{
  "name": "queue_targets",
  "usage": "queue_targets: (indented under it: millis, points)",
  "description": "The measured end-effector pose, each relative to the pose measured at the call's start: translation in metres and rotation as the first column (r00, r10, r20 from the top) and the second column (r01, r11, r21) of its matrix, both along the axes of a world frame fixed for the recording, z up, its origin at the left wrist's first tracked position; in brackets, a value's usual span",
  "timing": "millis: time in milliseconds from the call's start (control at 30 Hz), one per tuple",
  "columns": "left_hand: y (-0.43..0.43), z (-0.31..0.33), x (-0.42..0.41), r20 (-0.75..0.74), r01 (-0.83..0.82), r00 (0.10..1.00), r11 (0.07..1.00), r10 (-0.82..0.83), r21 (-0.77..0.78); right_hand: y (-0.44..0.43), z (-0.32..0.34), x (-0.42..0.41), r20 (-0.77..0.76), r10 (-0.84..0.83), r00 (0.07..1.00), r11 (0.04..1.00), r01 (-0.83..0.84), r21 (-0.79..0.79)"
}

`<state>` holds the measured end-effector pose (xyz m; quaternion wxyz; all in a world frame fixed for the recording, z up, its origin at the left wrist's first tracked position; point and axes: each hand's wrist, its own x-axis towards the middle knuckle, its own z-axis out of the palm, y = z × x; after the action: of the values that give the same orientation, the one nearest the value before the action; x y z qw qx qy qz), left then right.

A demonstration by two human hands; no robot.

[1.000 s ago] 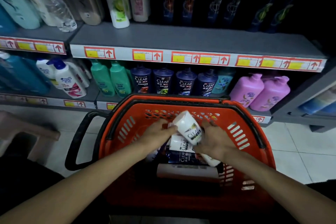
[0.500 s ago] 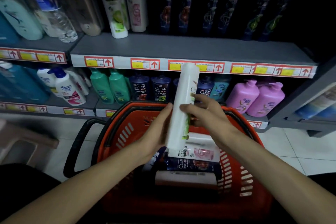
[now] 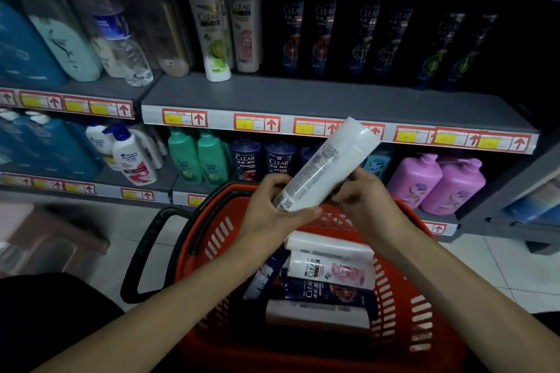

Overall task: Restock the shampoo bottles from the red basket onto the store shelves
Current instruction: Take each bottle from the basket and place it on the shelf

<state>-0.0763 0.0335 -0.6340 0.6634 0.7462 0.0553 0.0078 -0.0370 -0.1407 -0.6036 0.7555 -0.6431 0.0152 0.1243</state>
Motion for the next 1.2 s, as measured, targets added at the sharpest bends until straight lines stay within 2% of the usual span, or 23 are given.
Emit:
queue_targets:
  millis: [133,267,367,500,633,833,1033,1200]
  points:
    - [0.01,0.013,0.004,0.017,0.024,1.0,1.0,-0.023,-0.017,0.003,0.016,-0.002,0.088,0.074,0.993,0.988,-0.061,-0.141]
    - [0.016,0.028,0.006,-0.02,0.054,0.998,0.989,-0.057,-0.141,0.006,0.031,-0.005,0.113,0.096,0.989,0.989,-0.082,-0.124]
    - [0.017,0.04,0.004,-0.049,0.051,0.997,0.972,-0.064,-0.229,0.008,0.041,-0.007,0.068,0.143,0.987,0.984,-0.135,-0.113]
    - [0.023,0.053,0.005,-0.141,-0.037,0.99,0.917,-0.021,-0.398,0.02,0.051,-0.012,-0.041,0.172,0.984,0.978,-0.176,-0.108]
    - [0.037,0.063,0.015,-0.179,-0.1,0.984,0.862,0.011,-0.498,0.042,0.052,-0.014,-0.108,0.24,0.965,0.953,-0.255,-0.163]
    - [0.06,0.071,0.025,-0.129,-0.155,0.986,0.861,0.106,-0.484,0.073,0.065,0.001,-0.154,0.271,0.95,0.947,-0.292,-0.135]
    - [0.09,0.072,0.033,-0.233,-0.251,0.961,0.826,0.15,-0.504,0.113,0.071,0.009,-0.209,0.317,0.925,0.927,-0.349,-0.137]
    - [0.111,0.07,0.037,-0.227,-0.233,0.967,0.763,0.116,-0.603,0.138,0.072,0.01,-0.223,0.384,0.896,0.908,-0.41,-0.084]
